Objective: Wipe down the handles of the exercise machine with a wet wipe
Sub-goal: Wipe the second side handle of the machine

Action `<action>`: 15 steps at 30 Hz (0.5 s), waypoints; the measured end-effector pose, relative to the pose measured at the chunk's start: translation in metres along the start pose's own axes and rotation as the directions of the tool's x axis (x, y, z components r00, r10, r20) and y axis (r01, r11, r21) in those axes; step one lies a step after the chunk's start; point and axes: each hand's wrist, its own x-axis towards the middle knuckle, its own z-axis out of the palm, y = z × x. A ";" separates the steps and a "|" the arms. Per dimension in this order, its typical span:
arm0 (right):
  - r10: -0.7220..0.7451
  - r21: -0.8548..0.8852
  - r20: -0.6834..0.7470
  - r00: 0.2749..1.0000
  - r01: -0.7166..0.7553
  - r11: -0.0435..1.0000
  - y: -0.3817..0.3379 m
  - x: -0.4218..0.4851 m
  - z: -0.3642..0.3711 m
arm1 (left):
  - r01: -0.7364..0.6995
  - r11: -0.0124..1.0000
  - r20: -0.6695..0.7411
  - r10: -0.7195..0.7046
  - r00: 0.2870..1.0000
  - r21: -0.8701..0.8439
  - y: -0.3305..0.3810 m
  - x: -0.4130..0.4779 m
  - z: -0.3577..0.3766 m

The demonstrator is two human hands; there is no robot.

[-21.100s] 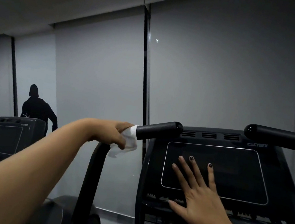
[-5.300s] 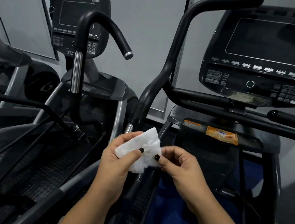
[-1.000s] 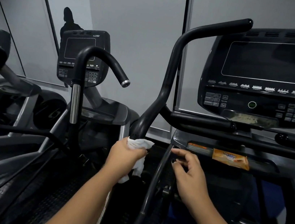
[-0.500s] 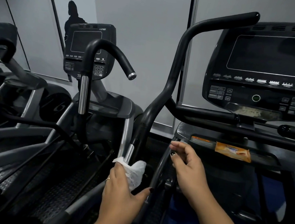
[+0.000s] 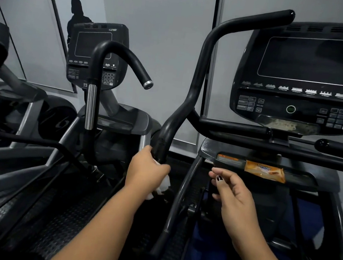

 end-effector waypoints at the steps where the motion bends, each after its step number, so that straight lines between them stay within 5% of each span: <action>1: 0.002 -0.002 -0.004 1.000 -0.002 1.000 0.000 -0.001 -0.001 | 0.019 0.996 0.065 -0.014 0.998 -0.085 0.001 0.003 -0.002; 4: 0.010 -0.017 0.002 1.000 -0.010 1.000 0.002 -0.006 0.001 | 0.158 0.900 0.316 -0.024 0.948 -0.406 -0.006 0.007 -0.009; 7: 0.019 -0.038 0.027 0.999 -0.018 0.999 0.005 -0.012 0.003 | 0.308 0.808 0.491 -0.026 0.871 -0.503 -0.018 0.000 -0.013; 15: 0.023 -0.064 0.063 0.998 -0.018 0.998 0.000 -0.016 0.009 | 0.299 0.838 0.417 -0.095 0.904 -0.457 -0.057 -0.043 -0.014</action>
